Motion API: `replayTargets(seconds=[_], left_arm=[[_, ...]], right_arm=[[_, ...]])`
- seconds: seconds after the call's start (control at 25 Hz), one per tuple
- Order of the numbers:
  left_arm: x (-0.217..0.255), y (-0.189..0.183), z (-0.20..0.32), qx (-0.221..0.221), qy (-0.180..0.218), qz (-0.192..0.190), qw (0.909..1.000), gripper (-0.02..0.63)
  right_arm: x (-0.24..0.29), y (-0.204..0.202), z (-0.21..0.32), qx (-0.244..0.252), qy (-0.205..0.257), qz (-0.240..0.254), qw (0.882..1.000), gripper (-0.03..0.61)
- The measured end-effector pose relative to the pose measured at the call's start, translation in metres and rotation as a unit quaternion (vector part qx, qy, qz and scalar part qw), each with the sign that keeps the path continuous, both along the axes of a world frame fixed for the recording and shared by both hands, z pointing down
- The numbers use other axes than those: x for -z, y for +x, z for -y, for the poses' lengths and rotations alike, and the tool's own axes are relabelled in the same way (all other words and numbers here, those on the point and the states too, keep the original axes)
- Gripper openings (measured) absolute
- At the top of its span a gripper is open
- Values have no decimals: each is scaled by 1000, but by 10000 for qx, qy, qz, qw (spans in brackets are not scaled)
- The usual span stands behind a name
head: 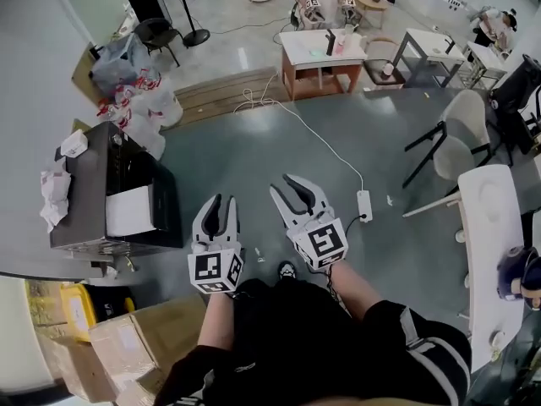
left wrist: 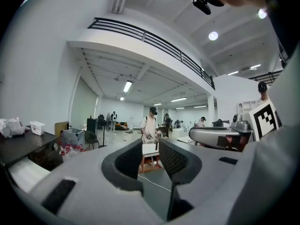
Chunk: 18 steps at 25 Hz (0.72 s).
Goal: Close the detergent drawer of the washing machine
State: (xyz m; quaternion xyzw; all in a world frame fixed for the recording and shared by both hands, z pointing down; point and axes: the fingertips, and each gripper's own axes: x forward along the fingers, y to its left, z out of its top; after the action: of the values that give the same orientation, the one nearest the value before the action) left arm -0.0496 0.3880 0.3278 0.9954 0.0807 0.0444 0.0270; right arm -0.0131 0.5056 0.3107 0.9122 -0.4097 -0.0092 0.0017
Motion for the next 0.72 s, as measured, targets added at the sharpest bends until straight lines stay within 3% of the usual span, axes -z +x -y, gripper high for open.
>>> replayTargets(seconds=[0.4,0.72], left_arm=[[-24,47,38,73,-7,172,9998,114],[-31,132,95,-6,-83,74,9999,112]], right_arm=[[-32,52,36,106,-144,198,9996,127],[-33,133,95,91,-256,107,9996,130]])
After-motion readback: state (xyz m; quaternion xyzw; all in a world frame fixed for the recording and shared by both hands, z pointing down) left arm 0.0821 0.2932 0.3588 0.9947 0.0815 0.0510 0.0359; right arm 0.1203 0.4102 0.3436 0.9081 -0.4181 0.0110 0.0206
